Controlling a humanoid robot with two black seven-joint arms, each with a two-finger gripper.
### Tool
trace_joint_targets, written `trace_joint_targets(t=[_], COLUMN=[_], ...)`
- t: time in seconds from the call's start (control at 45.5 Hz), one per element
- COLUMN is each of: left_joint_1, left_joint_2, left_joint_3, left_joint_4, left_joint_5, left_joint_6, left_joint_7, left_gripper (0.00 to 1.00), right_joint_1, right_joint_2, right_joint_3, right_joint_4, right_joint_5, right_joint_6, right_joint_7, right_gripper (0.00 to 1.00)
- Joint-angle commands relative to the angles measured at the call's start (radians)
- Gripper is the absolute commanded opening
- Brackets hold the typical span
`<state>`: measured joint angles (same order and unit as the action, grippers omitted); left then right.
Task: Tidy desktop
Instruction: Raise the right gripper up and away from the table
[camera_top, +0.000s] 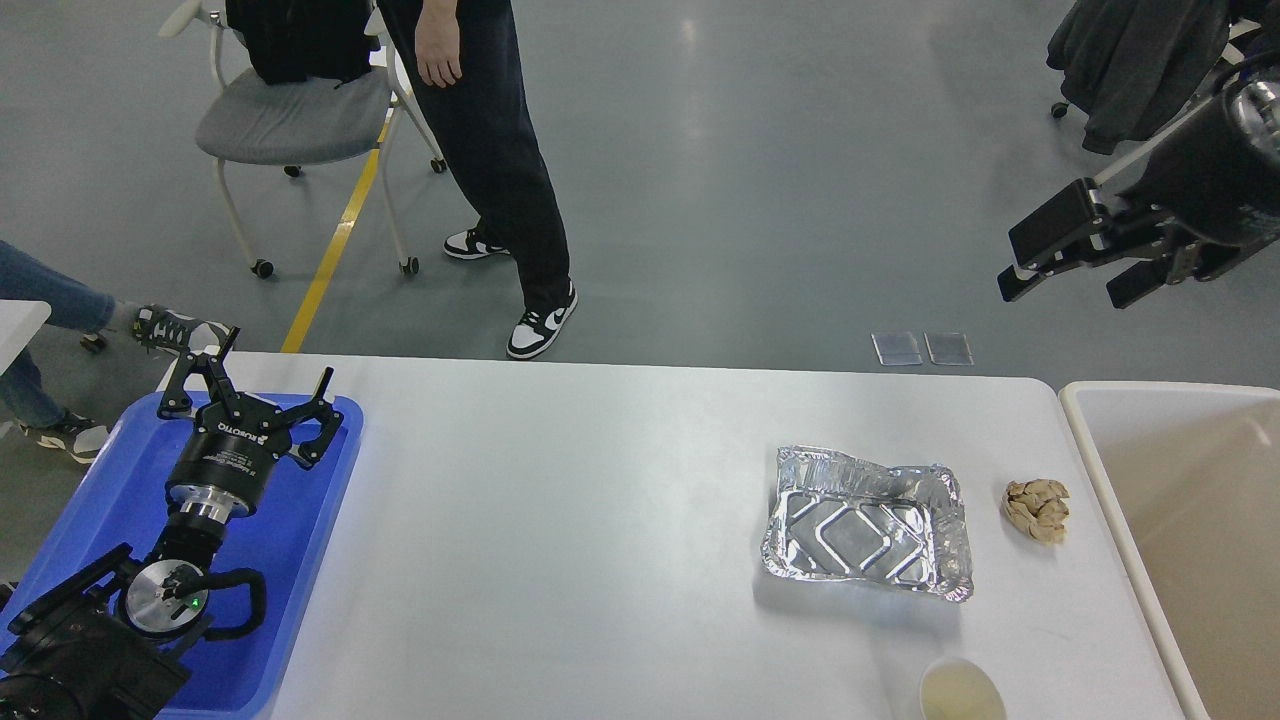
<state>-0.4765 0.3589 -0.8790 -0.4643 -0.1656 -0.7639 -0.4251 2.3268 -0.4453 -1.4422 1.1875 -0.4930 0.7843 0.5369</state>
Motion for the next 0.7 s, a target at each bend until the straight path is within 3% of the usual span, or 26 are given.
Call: trace_joint_targets(t=[0.0, 0.242, 0.681], left_joint_1=[-0.001, 0.001, 0.001], left_joint_2=[0.0, 0.0, 0.002], left_joint_3=[0.0, 0.0, 0.0], left_joint_4=[0.001, 0.0, 0.0], left_joint_5=[0.0, 0.0, 0.0], left_joint_6=[0.0, 0.0, 0.0], left_joint_7=[0.0, 0.0, 0.0], left_gripper=[0.99, 0.99, 0.99], right_joint_1=[-0.026, -0.046, -0.182], right_joint_2=[-0.009, -0.055, -0.104], right_joint_3=[-0.012, -0.015, -0.072], right_joint_4=[0.007, 0.011, -0.003], right_joint_5=[-0.015, -0.102, 0.076], right_joint_6=[0.001, 0.001, 0.001], right_joint_7=[-0.002, -0.012, -0.012], right_gripper=[1.0, 1.0, 1.0])
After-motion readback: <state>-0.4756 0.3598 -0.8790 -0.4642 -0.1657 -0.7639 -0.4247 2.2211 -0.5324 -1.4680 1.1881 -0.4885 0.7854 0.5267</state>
